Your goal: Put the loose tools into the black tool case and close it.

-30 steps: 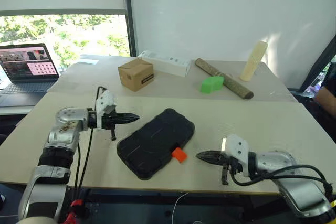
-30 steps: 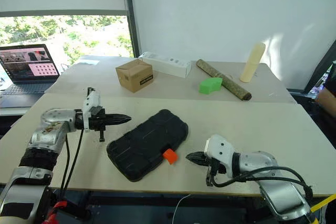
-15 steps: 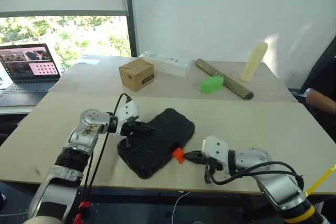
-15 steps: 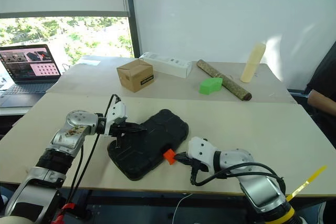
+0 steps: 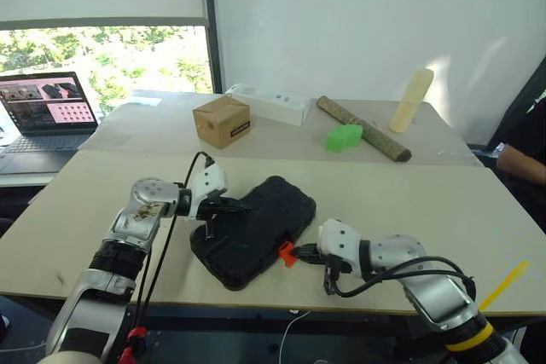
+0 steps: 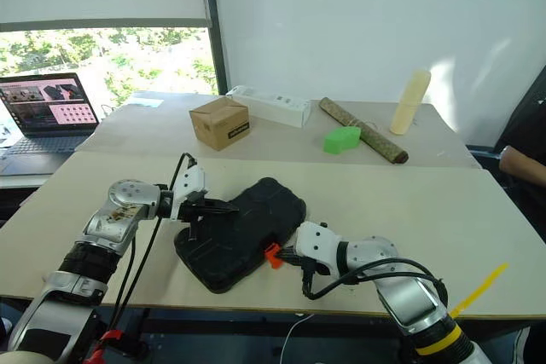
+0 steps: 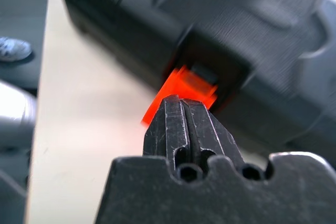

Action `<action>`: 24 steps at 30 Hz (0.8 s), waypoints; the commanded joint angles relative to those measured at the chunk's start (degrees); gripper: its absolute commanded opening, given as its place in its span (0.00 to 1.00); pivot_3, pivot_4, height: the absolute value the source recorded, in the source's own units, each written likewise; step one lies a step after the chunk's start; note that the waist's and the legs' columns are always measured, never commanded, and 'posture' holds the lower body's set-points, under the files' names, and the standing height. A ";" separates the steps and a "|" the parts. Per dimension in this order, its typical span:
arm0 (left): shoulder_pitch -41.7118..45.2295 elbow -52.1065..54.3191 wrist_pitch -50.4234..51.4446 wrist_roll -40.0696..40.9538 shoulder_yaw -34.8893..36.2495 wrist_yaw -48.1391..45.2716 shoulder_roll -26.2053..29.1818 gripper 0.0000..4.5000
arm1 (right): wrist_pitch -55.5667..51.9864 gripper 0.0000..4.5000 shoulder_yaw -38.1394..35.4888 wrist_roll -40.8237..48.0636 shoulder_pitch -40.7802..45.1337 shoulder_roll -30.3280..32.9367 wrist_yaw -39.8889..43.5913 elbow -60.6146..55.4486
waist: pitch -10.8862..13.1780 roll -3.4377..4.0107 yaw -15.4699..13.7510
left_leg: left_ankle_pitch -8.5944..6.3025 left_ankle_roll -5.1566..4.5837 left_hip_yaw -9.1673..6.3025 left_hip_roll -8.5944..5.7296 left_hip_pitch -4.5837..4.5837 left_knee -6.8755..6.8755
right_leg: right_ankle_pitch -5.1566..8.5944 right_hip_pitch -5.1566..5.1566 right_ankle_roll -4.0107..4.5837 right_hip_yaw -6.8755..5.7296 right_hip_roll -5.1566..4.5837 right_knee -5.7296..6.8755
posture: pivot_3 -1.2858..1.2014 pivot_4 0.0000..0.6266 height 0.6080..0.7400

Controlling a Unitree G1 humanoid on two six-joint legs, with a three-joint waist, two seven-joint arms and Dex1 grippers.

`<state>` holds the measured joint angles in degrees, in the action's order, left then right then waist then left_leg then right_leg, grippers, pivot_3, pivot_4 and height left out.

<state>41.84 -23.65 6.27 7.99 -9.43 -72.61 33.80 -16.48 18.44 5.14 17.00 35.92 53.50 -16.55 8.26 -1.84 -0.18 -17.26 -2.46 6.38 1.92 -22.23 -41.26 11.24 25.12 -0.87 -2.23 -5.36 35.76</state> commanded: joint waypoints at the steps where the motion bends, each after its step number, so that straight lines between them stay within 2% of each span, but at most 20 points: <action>1: -1.45 -0.96 0.40 -1.62 -1.28 0.16 0.24 0.00 | -0.36 0.02 -3.02 1.61 -2.38 2.09 0.58 -4.37 | 0.00 0.00 -0.01 | 0.00 0.00 0.00 0.00 0.00 0.00 | 0.00 0.00 0.00 0.00 0.00 0.00 | 0.52 0.24 1.00; 6: -2.57 -0.19 0.44 -1.52 -1.20 0.28 0.50 0.00 | -1.17 0.02 -2.97 1.42 -5.47 2.92 -0.04 -5.28 | 0.00 0.00 0.08 | 0.00 0.00 -0.01 0.01 0.08 0.01 | 0.00 -0.06 0.00 0.01 -0.01 0.00 | 0.52 0.24 1.00; 24: -2.85 -1.01 0.39 -2.18 -1.35 0.59 0.92 0.00 | 3.13 0.02 1.35 -3.25 0.58 -5.61 -2.46 6.68 | -0.01 0.02 0.32 | 0.00 0.01 0.01 0.02 0.19 0.02 | 0.01 -0.10 0.02 0.05 0.01 0.07 | 0.52 0.24 1.00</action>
<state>40.45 -23.15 6.21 8.01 -8.96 -71.89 34.10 -15.17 19.94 2.14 16.27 30.81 51.64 -9.71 8.25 -1.83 0.14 -17.25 -2.45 6.39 1.94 -22.04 -41.24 11.25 25.02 -0.85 -2.17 -5.35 35.83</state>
